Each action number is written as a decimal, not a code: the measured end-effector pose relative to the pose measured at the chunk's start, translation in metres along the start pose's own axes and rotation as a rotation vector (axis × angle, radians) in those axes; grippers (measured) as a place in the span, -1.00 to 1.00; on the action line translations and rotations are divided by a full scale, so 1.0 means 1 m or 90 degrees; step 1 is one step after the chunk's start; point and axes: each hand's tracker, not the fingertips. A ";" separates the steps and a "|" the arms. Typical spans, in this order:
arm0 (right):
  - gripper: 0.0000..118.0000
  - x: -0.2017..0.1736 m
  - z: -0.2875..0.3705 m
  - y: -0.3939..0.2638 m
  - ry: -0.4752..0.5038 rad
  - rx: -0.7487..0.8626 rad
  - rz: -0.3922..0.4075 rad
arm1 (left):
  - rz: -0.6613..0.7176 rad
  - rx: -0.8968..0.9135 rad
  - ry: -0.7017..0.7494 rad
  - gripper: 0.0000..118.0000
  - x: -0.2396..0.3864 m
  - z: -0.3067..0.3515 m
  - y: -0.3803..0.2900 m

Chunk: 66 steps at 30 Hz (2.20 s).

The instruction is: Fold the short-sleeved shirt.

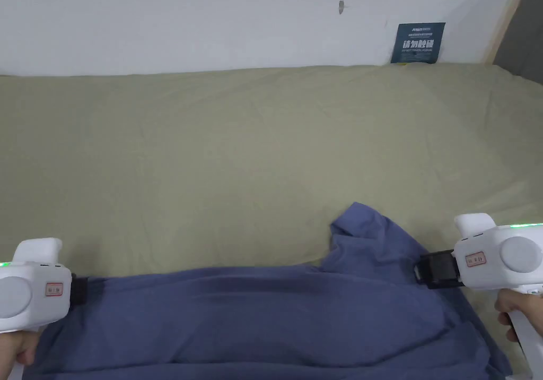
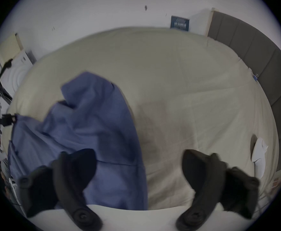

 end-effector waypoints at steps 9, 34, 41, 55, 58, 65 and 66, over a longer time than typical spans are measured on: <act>-0.92 0.025 0.043 -0.019 0.074 0.110 -0.076 | 0.025 0.004 -0.024 -0.89 -0.017 0.023 0.006; -0.92 0.027 0.179 -0.234 0.158 0.172 -0.111 | 0.035 0.115 -0.082 -0.89 -0.051 0.189 -0.205; -0.82 0.027 0.155 -0.247 0.157 0.132 -0.131 | 0.044 0.090 -0.081 -0.81 -0.054 0.176 -0.223; 0.95 -0.066 0.275 -0.173 0.167 0.416 -0.100 | -0.005 0.346 -0.102 0.85 0.035 0.294 -0.142; 0.94 -0.099 0.303 -0.165 0.118 0.507 -0.042 | -0.020 0.389 -0.060 0.84 0.062 0.313 -0.126; -0.97 -0.148 0.316 -0.173 0.032 0.649 -0.012 | -0.011 0.511 0.008 -1.00 0.084 0.324 -0.124; -0.97 -0.151 0.316 -0.172 0.032 0.634 -0.003 | -0.013 0.503 0.000 -1.00 0.084 0.323 -0.125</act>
